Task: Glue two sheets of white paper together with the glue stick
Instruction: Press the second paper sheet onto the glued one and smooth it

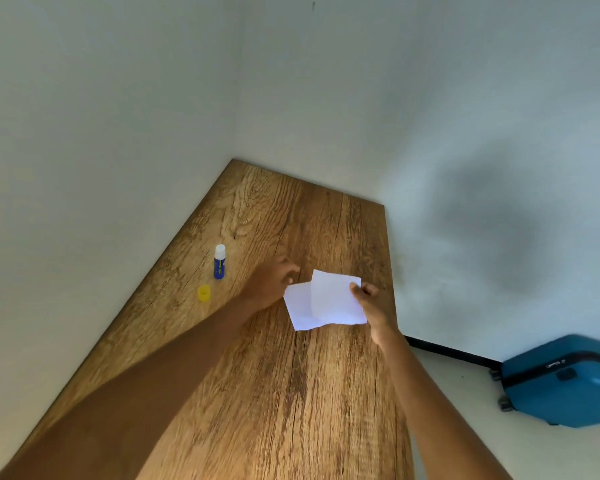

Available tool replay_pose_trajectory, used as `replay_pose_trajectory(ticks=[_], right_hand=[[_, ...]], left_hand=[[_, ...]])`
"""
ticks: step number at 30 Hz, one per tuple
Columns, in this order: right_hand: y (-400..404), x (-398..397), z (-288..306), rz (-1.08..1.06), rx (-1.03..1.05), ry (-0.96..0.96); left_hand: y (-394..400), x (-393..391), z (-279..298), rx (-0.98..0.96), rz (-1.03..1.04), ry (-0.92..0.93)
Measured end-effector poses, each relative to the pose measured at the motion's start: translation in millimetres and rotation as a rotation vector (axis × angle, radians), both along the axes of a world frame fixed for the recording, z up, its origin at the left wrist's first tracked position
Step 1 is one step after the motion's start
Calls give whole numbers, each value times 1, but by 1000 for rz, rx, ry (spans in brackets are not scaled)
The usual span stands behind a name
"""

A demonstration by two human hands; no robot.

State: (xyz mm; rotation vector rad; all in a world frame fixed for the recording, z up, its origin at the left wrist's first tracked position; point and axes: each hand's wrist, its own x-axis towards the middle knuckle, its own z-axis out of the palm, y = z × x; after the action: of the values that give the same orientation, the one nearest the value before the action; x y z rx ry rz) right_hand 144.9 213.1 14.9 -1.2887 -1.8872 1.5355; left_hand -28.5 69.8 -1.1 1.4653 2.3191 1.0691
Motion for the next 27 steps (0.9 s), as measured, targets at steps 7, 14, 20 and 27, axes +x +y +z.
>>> replay_pose_trajectory(ticks=[7, 14, 20, 27], right_hand=[[1, -21, -5, 201, 118, -148], [3, -34, -11, 237, 144, -178], [6, -33, -21, 199, 171, -190], [5, -35, -24, 209, 166, -174]], left_hand=[[-30, 6, -17, -101, 121, 77], [-39, 20, -31, -93, 160, 126], [-35, 23, -35, -88, 195, 194], [-33, 23, -37, -131, 186, 223]])
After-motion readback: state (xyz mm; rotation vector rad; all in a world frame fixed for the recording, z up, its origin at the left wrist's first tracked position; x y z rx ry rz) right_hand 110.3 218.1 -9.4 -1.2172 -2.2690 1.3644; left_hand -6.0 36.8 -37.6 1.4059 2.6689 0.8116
